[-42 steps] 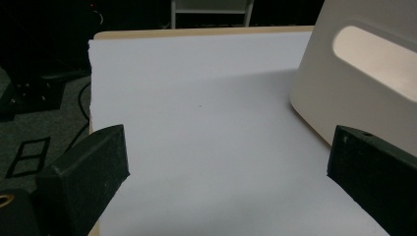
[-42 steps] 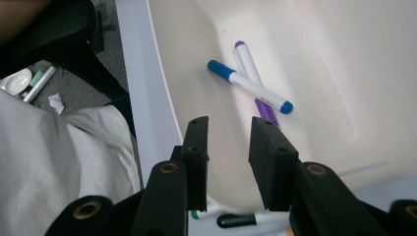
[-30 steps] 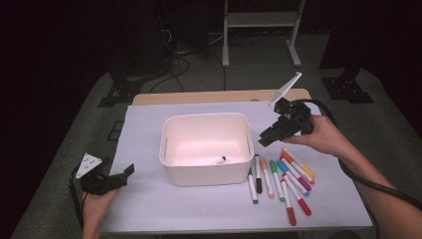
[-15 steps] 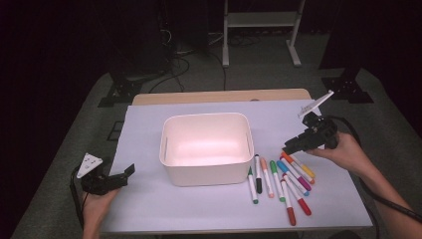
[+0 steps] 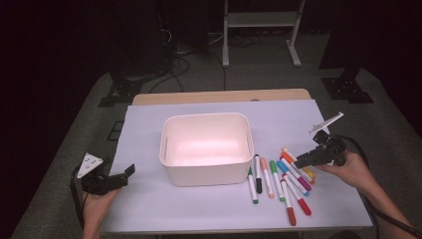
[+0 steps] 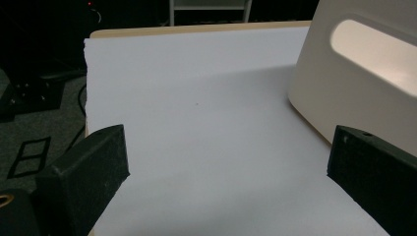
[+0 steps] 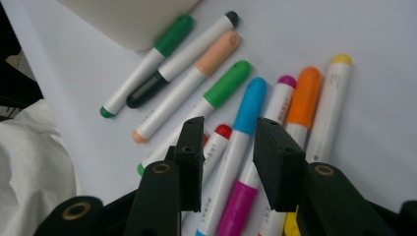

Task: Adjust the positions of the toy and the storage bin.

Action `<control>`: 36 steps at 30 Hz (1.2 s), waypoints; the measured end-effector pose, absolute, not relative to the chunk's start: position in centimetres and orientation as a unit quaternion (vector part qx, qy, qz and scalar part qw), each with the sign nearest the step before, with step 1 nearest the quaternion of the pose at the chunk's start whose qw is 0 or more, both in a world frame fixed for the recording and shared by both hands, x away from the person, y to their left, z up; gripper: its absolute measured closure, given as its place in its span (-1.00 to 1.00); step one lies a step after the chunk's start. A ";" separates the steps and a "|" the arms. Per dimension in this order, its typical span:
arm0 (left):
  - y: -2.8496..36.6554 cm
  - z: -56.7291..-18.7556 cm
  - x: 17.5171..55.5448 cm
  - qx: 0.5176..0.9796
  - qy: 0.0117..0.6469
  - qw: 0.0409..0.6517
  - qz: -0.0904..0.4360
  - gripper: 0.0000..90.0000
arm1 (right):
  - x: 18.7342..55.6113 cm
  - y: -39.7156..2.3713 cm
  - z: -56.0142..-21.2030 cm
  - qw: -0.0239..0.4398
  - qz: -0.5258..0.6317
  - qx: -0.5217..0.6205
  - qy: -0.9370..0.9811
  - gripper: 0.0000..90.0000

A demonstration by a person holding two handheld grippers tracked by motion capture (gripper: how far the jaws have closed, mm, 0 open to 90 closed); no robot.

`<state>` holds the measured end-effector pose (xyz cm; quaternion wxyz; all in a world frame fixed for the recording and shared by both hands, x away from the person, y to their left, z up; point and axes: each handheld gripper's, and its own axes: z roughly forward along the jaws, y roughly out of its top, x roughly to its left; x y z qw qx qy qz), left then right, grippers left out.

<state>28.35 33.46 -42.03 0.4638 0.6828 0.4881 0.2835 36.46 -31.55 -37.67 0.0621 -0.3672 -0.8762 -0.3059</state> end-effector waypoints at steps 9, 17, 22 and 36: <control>33.3 -42.0 28.4 0.683 0.487 0.464 0.284 -0.98 | 36.1 -33.6 -40.6 0.044 -0.287 -0.400 -0.869 0.40; 33.4 -42.1 28.4 0.684 0.487 0.463 0.284 -0.98 | 36.4 -34.3 -41.5 0.031 -0.278 -0.416 -0.865 0.42; 33.4 -42.1 28.4 0.684 0.487 0.463 0.283 -0.98 | 36.7 -34.2 -42.1 0.024 -0.265 -0.419 -0.868 0.43; 33.4 -42.0 28.4 0.683 0.487 0.464 0.283 -0.98 | 37.0 -33.8 -43.0 0.001 -0.239 -0.417 -0.877 0.61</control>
